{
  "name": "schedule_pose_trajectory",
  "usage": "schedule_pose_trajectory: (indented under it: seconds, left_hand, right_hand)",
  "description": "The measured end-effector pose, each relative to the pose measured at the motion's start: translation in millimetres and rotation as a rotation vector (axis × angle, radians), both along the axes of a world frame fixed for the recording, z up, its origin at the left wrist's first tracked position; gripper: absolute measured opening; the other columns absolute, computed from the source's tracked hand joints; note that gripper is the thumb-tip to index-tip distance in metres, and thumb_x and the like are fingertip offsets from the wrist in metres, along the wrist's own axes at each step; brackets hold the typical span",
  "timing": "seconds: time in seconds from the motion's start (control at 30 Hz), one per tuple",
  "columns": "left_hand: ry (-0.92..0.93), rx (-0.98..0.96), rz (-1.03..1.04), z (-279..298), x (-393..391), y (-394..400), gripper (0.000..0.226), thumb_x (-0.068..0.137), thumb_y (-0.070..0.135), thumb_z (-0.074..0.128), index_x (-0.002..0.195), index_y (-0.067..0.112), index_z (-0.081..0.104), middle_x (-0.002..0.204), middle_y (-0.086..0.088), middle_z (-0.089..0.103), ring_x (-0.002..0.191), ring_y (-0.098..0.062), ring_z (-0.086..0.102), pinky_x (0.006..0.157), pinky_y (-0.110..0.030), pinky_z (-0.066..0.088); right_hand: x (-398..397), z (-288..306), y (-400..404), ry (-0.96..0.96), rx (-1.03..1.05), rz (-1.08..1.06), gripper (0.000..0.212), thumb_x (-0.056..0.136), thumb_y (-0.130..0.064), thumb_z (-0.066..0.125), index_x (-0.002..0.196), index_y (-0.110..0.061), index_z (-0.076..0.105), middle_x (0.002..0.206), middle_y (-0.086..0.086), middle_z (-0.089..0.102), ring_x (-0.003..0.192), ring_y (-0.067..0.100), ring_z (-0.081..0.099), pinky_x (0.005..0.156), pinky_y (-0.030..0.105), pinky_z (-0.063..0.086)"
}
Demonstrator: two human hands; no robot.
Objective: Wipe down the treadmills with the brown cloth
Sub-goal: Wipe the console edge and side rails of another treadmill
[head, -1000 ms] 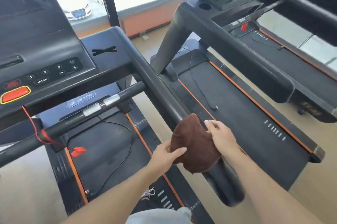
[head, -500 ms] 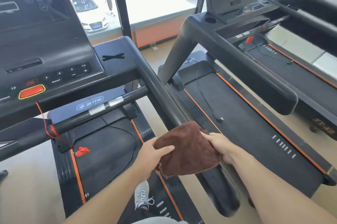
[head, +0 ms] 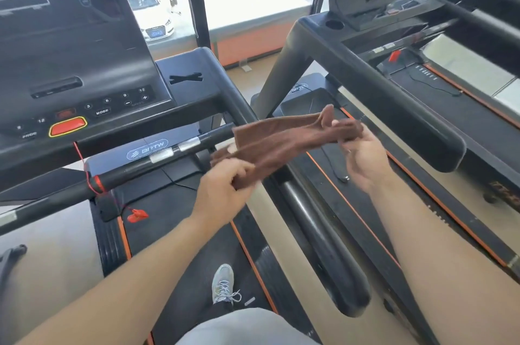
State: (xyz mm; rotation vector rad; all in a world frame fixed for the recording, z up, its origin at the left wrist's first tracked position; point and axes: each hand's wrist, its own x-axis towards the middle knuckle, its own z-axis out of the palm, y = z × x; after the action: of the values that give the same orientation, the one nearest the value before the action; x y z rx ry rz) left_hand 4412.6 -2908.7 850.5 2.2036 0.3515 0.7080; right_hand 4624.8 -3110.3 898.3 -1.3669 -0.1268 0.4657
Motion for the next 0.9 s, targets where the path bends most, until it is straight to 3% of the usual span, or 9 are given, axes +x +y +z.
schedule_pose_trajectory:
  seconds: [0.07, 0.13, 0.17, 0.23, 0.33, 0.4, 0.5, 0.7, 0.9]
  left_hand:
    - [0.207, 0.085, -0.124, -26, -20, -7, 0.043, 0.072, 0.047, 0.09, 0.082, 0.032, 0.05, 0.101, 0.021, 0.07, 0.09, -0.001, 0.065, 0.08, -0.027, 0.053]
    - [0.337, -0.045, -0.112, -49, -36, -15, 0.035, 0.079, 0.06, 0.079, 0.086, 0.039, 0.053, 0.099, 0.022, 0.071, 0.094, 0.003, 0.066, 0.086, -0.028, 0.054]
    - [0.355, -0.127, -0.071, -59, -40, -17, 0.027, 0.085, 0.056, 0.075, 0.089, 0.037, 0.057, 0.098, 0.022, 0.071, 0.095, 0.004, 0.066, 0.088, -0.03, 0.055]
    - [0.361, -0.229, -0.001, -69, -38, -19, 0.012, 0.092, 0.039, 0.073, 0.094, 0.033, 0.062, 0.095, 0.021, 0.072, 0.095, 0.003, 0.067, 0.088, -0.035, 0.056]
    - [0.36, -0.241, 0.011, -69, -25, -17, 0.01, 0.095, 0.022, 0.07, 0.101, 0.03, 0.066, 0.097, 0.019, 0.071, 0.095, 0.001, 0.066, 0.089, -0.036, 0.055]
    - [0.355, -0.225, -0.003, -66, -15, -10, 0.018, 0.095, 0.016, 0.067, 0.108, 0.028, 0.067, 0.104, 0.019, 0.069, 0.099, 0.0, 0.063, 0.091, -0.035, 0.054]
    - [0.288, -0.116, 0.009, -62, 8, 10, 0.027, 0.093, 0.009, 0.065, 0.116, 0.023, 0.067, 0.114, 0.012, 0.067, 0.107, -0.008, 0.06, 0.095, -0.037, 0.051]
    - [0.141, 0.095, 0.114, -44, 68, 83, 0.031, 0.085, 0.001, 0.066, 0.114, 0.013, 0.067, 0.121, -0.001, 0.068, 0.118, -0.02, 0.058, 0.106, -0.036, 0.043]
    - [0.483, 0.205, 0.321, -49, 104, 157, 0.035, 0.1, 0.027, 0.054, 0.133, 0.016, 0.057, 0.123, -0.01, 0.067, 0.117, -0.033, 0.057, 0.101, -0.045, 0.039]
  right_hand:
    - [-10, -24, -8, 0.049, -0.397, -0.179, 0.041, 0.093, 0.013, 0.04, 0.108, -0.011, 0.069, 0.107, 0.002, 0.075, 0.098, 0.012, 0.065, 0.1, 0.031, 0.048]
    - [-27, -44, -15, 0.086, -0.655, -0.292, 0.045, 0.094, 0.007, 0.039, 0.121, -0.016, 0.068, 0.125, 0.003, 0.071, 0.103, 0.014, 0.06, 0.087, 0.025, 0.044]
    - [-36, -52, -16, 0.035, -0.693, -0.291, 0.043, 0.096, 0.002, 0.042, 0.126, -0.018, 0.066, 0.131, 0.001, 0.068, 0.108, 0.013, 0.06, 0.086, 0.024, 0.044]
    - [-53, -60, -7, -0.119, -0.727, -0.138, 0.038, 0.1, -0.016, 0.055, 0.137, -0.021, 0.061, 0.141, -0.002, 0.061, 0.126, 0.015, 0.057, 0.101, 0.028, 0.043]
    - [-76, -61, 23, -0.226, -0.917, 0.27, 0.086, 0.09, -0.056, 0.071, 0.16, -0.025, 0.034, 0.163, -0.005, 0.037, 0.149, 0.018, 0.037, 0.118, 0.04, 0.033]
    - [-83, -63, 45, -0.302, -1.137, 0.364, 0.112, 0.076, -0.073, 0.074, 0.163, -0.027, 0.02, 0.165, -0.004, 0.033, 0.148, 0.023, 0.039, 0.113, 0.046, 0.039]
    - [-78, -65, 77, -0.4, -1.353, 0.299, 0.105, 0.072, -0.078, 0.072, 0.152, -0.024, 0.031, 0.146, 0.002, 0.054, 0.13, 0.029, 0.057, 0.098, 0.045, 0.046]
    - [-45, -67, 146, -0.575, -1.379, 0.25, 0.092, 0.082, -0.085, 0.053, 0.144, -0.018, 0.039, 0.133, 0.005, 0.061, 0.116, 0.031, 0.065, 0.089, 0.045, 0.048]
    - [-1, -64, 216, -0.58, -1.33, 0.307, 0.072, 0.097, -0.075, 0.035, 0.139, -0.017, 0.045, 0.131, 0.01, 0.062, 0.115, 0.039, 0.064, 0.089, 0.047, 0.044]
